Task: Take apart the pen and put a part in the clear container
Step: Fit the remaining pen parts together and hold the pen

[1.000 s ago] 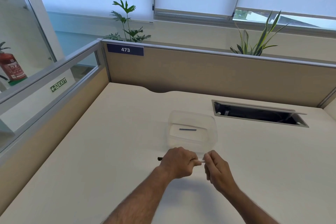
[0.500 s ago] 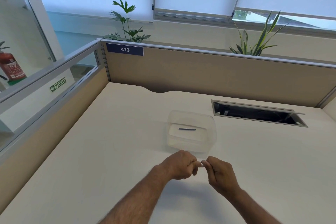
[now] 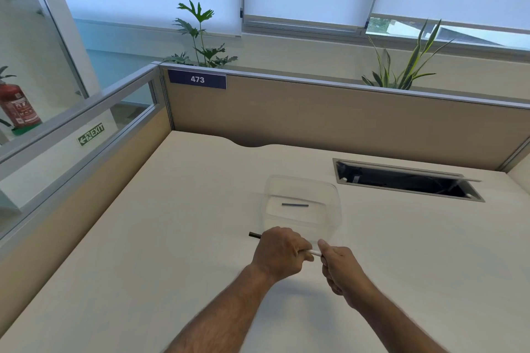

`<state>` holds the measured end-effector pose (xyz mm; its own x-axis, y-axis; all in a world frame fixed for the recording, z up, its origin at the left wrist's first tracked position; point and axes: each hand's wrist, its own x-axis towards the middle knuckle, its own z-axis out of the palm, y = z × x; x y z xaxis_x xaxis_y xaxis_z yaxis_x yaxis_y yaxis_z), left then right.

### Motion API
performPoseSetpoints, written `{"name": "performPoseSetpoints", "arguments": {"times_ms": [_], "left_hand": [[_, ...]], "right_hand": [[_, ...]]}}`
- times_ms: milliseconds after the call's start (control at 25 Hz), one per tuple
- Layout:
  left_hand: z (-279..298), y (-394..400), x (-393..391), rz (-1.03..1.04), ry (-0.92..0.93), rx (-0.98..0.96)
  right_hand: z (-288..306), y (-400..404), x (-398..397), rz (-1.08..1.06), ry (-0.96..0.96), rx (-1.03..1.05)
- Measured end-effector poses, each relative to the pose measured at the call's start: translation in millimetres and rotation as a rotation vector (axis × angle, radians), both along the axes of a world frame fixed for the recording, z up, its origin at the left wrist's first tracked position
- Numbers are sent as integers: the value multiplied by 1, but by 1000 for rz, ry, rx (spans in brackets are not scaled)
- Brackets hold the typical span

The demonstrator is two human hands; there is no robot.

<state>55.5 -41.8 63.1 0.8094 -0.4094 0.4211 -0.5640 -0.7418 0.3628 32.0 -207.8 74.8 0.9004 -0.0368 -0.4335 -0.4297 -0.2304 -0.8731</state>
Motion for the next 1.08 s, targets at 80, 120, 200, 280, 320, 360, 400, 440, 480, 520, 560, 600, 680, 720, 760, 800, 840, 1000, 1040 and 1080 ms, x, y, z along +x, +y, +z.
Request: {"name": "performPoseSetpoints", "arguments": {"times_ms": [80,120,200,280,320,360,400,440,480,520,560,600,680,720,760,800,840,1000,1040,1080], "left_hand": [[0,1,0,3,-2,1],[0,1,-1,1,8,3],[-1,1,-3,1,32,3],[-1,0,-4,28,88,-50],[0,0,-5,53,135,-100],[1,-1,-5,81,185,-149],[1,-1,-6,103,226,-197],[2,-3,-6,117,261,-249],[2,-4,-7,121,298,-310],[3,-6,-8,118,332,-372],[3,-8,-9,113,357,-425],[3,-11,-10,108,365,-462],[2,-16,-12,106,353,-502],[1,-17,-12,113,342,-504],[0,-18,-12,118,334,-494],[-1,-18,-12,112,334,-480],[-2,-17,-13,100,342,-461],[-14,-6,-17,155,360,-327],[-20,-2,-20,189,325,-279],[-27,2,-22,216,285,-210]], "right_hand": [[1,-1,1,21,-3,-12],[1,-2,0,29,-2,-18],[1,-3,-1,36,-11,-17],[1,-2,-2,30,-63,-9],[1,-2,-3,15,-96,9],[0,-2,-3,-12,-126,46],[0,-2,-4,-38,-159,102],[0,-1,-5,-50,-196,152],[1,-1,-6,-38,-230,175],[1,0,-7,-3,-261,172],[1,2,-8,36,-290,162],[1,4,-8,59,-311,153],[2,7,-8,38,-331,146],[2,7,-7,21,-338,143],[2,7,-6,14,-351,132],[3,7,-6,14,-376,109],[3,6,-6,7,-406,81],[4,-4,-2,-99,-507,-16],[5,-7,0,-101,-523,-12],[5,-9,2,-104,-532,12]]}}
